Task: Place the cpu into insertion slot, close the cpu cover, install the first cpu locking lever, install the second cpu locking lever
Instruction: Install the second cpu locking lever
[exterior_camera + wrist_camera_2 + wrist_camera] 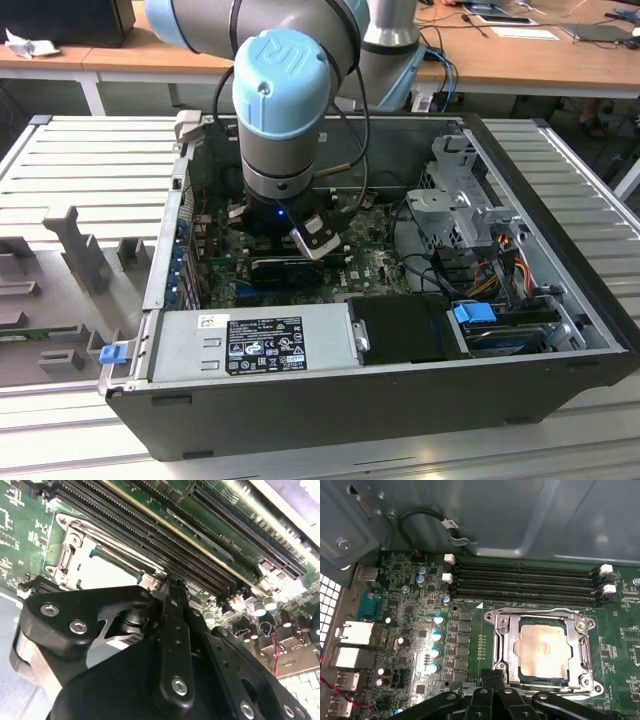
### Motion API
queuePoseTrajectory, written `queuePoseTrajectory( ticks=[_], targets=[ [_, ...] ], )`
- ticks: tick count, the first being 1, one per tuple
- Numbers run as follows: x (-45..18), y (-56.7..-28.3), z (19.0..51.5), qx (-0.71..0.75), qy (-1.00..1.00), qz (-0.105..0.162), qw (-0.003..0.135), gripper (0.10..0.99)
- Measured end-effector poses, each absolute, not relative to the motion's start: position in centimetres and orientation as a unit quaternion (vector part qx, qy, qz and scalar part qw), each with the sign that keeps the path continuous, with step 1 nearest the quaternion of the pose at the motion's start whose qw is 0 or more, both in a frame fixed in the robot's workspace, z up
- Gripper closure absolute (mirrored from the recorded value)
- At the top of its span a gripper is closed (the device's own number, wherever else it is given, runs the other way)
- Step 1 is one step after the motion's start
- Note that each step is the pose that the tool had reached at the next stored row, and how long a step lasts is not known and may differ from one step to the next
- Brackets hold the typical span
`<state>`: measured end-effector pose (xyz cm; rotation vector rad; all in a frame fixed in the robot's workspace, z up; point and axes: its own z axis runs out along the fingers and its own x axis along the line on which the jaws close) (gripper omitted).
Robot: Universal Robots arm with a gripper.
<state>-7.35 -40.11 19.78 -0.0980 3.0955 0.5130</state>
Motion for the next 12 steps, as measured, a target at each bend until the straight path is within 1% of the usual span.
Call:
queuePoseTrajectory(
  ticks=[6, 12],
  targets=[
    [-7.4, -40.1, 21.8, -0.031, 0.986, 0.163, 0.001, 0.980],
    [-7.4, -40.1, 22.1, -0.031, 0.986, 0.163, 0.001, 0.980]
  ],
)
